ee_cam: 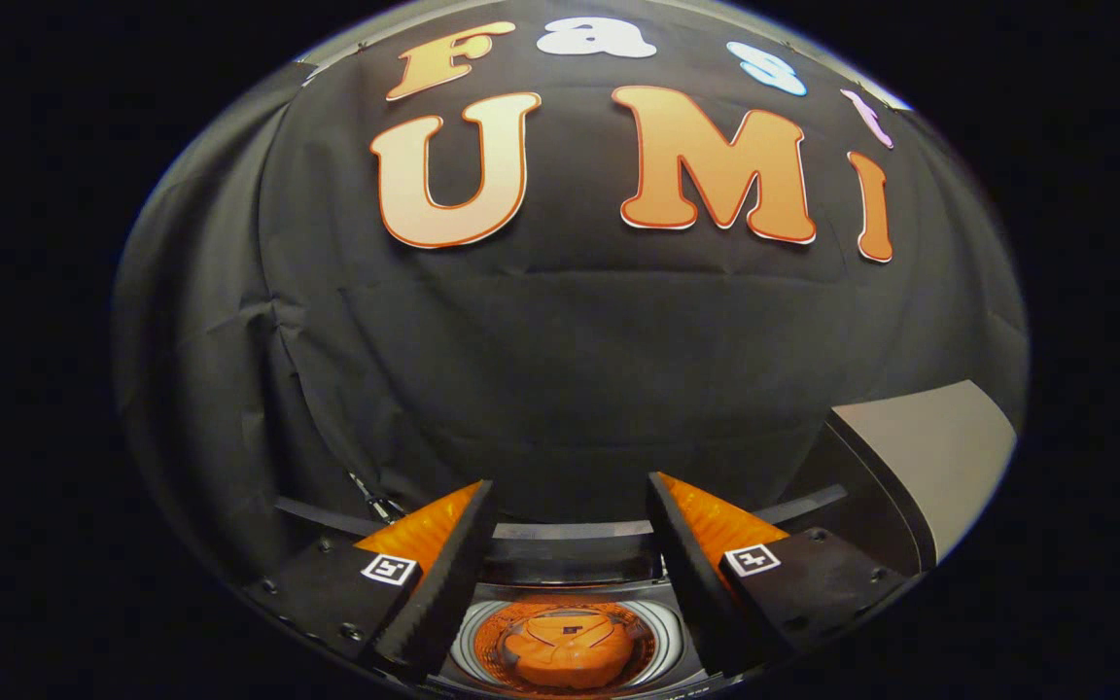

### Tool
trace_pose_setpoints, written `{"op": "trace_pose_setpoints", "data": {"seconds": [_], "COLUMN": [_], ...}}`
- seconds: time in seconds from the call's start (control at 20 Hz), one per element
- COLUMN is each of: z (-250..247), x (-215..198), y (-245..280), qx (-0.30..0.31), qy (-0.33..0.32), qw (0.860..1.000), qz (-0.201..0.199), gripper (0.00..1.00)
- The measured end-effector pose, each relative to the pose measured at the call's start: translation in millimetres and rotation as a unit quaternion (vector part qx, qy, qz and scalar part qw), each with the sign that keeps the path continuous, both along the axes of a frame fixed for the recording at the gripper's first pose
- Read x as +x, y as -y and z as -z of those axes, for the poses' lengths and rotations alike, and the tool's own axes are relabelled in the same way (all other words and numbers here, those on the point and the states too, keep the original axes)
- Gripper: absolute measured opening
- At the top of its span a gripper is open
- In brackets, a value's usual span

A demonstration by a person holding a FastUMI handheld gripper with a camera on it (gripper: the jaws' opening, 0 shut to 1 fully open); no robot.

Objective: Put the clothes into the washing machine and then close the washing machine lid.

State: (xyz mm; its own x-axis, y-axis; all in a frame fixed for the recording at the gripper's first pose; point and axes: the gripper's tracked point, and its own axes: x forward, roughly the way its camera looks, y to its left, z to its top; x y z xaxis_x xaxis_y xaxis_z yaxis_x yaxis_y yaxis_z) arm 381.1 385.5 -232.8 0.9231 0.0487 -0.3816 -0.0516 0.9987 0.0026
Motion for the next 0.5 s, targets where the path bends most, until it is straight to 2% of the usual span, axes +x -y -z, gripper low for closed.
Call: {"op": "trace_pose_setpoints", "data": {"seconds": [0.5], "z": [12], "x": [-47], "y": [2], "qx": [0.006], "qy": [0.079], "qw": [0.997], "qz": [-0.013], "gripper": [0.99]}}
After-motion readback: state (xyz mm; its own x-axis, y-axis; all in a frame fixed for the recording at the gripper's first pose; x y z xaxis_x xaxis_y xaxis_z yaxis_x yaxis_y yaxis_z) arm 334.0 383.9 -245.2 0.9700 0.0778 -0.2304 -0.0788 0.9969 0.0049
